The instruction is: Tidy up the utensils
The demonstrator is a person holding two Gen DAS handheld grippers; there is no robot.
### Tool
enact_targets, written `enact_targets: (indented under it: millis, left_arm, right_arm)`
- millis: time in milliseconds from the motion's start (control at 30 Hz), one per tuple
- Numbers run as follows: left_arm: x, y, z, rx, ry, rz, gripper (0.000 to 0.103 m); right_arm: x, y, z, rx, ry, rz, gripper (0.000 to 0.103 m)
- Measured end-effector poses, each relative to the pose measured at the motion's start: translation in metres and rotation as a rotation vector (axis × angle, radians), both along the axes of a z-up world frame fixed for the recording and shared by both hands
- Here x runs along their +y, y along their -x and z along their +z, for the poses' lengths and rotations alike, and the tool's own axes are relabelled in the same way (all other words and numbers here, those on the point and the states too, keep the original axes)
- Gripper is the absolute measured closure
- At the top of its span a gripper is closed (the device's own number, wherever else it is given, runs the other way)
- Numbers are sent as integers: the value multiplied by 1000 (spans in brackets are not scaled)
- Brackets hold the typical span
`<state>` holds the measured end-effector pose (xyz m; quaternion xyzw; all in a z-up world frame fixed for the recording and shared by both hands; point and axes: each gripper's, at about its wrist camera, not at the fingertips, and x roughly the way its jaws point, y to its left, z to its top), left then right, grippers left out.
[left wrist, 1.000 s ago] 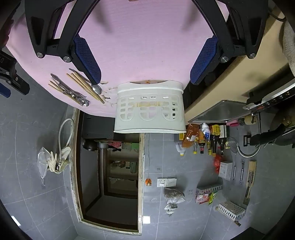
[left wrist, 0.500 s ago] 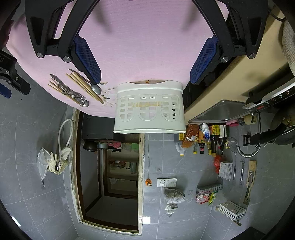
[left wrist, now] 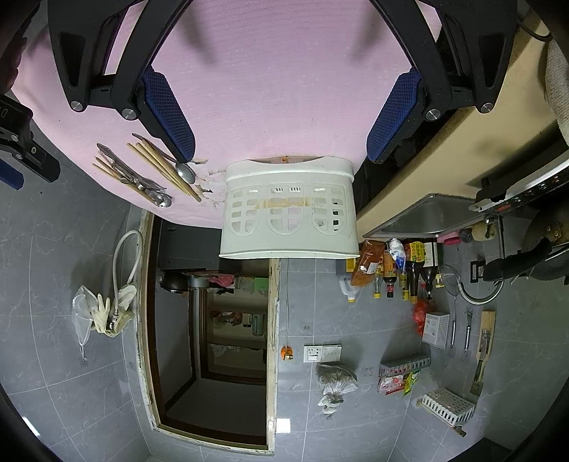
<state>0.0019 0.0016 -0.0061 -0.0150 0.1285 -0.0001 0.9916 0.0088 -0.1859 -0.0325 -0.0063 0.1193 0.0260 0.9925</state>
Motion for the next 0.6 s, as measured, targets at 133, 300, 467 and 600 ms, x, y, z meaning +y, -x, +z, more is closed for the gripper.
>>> enact_targets:
  millis: [133,300,467,600]
  left_arm:
    - [0,0,0,0,1,0,8]
    - [0,0,0,2,0,0,8]
    - [0,0,0,3,0,0,8]
    - [0,0,1,4,1,0,8]
  right_arm:
    - [1,0,0,1,0,1,0]
    - [1,1,0,1,0,2,0]
    - [2,1,0,1,-1,4,0]
    - [3,2,-1,2,-2,5,0]
